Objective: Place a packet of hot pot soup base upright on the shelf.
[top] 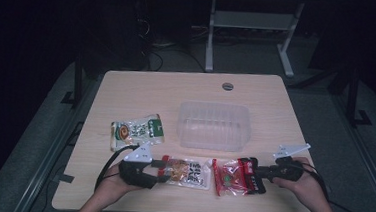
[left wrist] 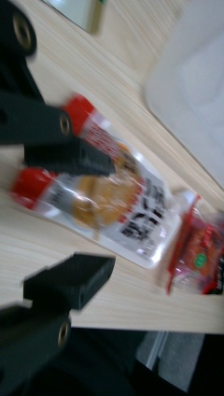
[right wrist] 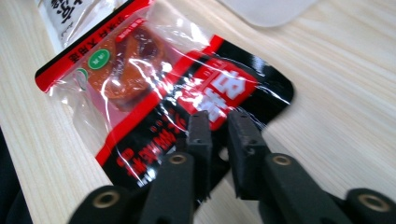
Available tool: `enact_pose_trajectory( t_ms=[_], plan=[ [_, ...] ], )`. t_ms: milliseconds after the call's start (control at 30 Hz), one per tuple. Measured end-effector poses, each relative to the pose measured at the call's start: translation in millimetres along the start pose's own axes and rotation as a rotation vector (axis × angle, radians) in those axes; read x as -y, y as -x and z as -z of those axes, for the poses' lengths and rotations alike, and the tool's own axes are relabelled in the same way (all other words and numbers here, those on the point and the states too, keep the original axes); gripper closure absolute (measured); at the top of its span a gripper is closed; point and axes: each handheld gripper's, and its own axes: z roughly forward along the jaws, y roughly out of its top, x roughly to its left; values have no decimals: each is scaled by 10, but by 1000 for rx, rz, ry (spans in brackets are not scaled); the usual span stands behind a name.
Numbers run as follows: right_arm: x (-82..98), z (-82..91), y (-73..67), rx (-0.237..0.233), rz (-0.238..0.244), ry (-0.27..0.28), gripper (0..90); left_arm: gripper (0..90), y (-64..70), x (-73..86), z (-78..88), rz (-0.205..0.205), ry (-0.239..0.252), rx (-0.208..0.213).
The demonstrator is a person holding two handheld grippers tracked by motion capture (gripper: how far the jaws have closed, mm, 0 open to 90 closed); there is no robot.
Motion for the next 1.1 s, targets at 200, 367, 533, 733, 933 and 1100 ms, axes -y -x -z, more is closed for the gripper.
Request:
enact_pose_trajectory(
  t_ms=[200,367,533,733,933,1100],
  plan=[
    [92,101,48,15,-43,49,578,789,58,-230,-264,-43,-38,69],
    [134,137,85,40,-58,85,494,896,97,-404,-469,-65,-42,107],
    [167,173,105,54,-75,89,474,897,122,-546,-698,-98,-46,120],
    [232,258,135,76,-95,117,445,897,144,-663,-966,-122,-58,146],
    [308,317,151,100,-125,126,386,897,182,-740,-1195,-144,-69,154],
    [324,343,176,108,-122,145,356,897,208,-752,-1263,-149,-68,148]
  ],
)
